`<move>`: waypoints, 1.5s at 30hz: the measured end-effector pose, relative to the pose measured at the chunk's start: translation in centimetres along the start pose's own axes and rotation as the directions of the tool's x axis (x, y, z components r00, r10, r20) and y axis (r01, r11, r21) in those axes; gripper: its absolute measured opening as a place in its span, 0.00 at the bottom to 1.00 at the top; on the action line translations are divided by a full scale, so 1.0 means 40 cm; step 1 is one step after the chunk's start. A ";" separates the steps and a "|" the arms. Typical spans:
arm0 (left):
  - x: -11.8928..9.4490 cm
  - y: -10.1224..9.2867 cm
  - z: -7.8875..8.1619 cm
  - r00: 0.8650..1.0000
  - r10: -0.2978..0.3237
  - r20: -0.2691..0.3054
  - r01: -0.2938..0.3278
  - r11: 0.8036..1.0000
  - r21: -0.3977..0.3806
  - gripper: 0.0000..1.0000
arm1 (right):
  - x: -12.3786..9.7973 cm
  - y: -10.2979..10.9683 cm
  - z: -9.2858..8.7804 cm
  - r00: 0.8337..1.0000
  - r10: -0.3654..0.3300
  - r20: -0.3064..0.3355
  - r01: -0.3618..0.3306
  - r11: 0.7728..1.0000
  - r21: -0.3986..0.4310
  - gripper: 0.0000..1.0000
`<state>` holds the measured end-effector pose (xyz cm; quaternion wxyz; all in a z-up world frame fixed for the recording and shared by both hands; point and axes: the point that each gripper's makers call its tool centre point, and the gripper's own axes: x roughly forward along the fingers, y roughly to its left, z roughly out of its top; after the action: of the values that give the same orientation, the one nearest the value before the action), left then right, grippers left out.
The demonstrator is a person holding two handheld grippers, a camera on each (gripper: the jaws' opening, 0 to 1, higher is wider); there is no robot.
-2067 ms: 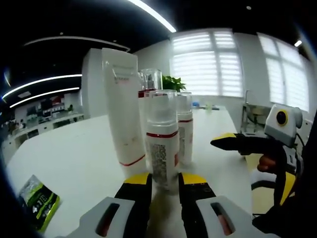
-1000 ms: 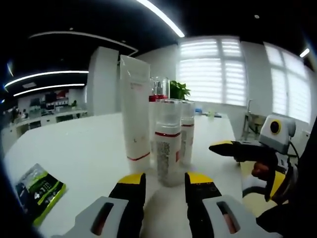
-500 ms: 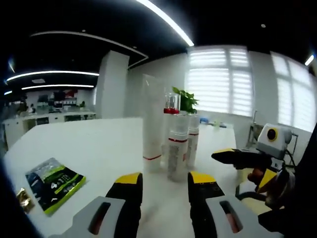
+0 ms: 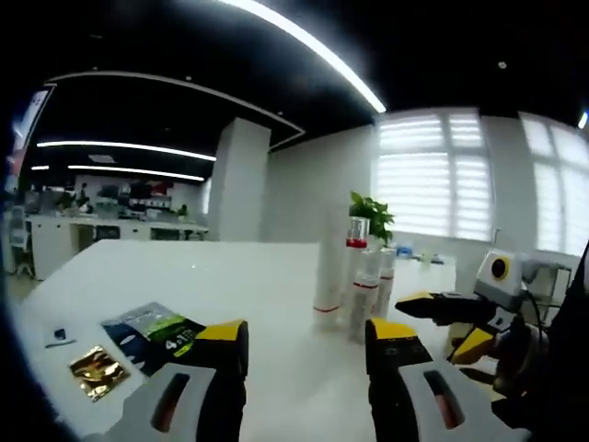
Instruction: Arrange the skincare products in the storage area until every visible bottle or jar stands upright without overlapping.
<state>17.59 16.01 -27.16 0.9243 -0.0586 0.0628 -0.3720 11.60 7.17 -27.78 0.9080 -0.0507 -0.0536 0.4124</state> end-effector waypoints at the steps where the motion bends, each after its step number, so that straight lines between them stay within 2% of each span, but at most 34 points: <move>1: -0.008 0.012 0.003 1.000 0.010 0.009 -0.010 1.000 0.002 0.52 | 0.005 0.002 0.006 1.000 0.002 0.001 -0.002 1.000 -0.004 0.56; 4: -0.029 0.037 0.005 0.999 0.039 0.019 -0.038 0.999 -0.007 0.54 | 0.018 0.009 0.023 1.000 0.029 0.000 -0.029 1.000 -0.013 0.52; 7: -0.037 0.057 0.005 0.998 0.065 0.013 -0.065 0.998 -0.011 0.62 | 0.037 0.013 0.034 0.999 0.030 -0.022 -0.031 0.999 -0.034 0.52; 10: -0.046 0.066 0.009 0.997 0.072 0.019 -0.072 0.997 -0.004 0.61 | 0.056 0.022 0.046 0.999 0.041 -0.036 -0.042 0.998 -0.047 0.50; 14: -0.057 0.086 0.010 0.996 0.086 0.018 -0.085 0.996 -0.009 0.62 | 0.089 0.027 0.041 0.996 0.040 -0.078 -0.044 0.998 -0.051 0.49; 18: -0.069 0.104 -0.002 0.997 0.079 -0.011 -0.079 0.997 -0.026 0.61 | 0.121 0.039 0.029 0.992 0.053 -0.111 -0.058 0.998 -0.039 0.46; 23: -0.086 0.129 0.000 0.996 0.093 -0.012 -0.093 0.995 -0.025 0.60 | 0.158 0.042 0.003 0.982 0.057 -0.180 -0.064 0.997 -0.034 0.45; 26: -0.094 0.142 -0.005 0.995 0.101 -0.020 -0.102 0.994 -0.029 0.60 | 0.179 0.037 0.005 0.981 0.056 -0.187 -0.060 0.998 -0.016 0.44; 32: -0.103 0.170 -0.013 0.993 0.106 -0.045 -0.108 0.994 -0.026 0.57 | 0.229 0.020 -0.006 0.974 0.014 -0.227 -0.012 1.000 0.011 0.43; 37: -0.099 0.193 -0.015 0.992 0.107 -0.062 -0.108 0.994 -0.014 0.57 | 0.242 -0.001 -0.019 0.966 -0.027 -0.256 0.043 0.998 0.055 0.39; 45: -0.082 0.229 -0.033 0.989 0.108 -0.103 -0.108 0.994 0.006 0.56 | 0.266 -0.021 -0.043 0.952 -0.078 -0.297 0.106 0.991 0.079 0.38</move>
<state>21.28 24.77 -29.64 0.9386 -0.0356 0.1137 -0.3237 19.43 14.56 -28.76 0.9256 -0.0658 0.0987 0.3596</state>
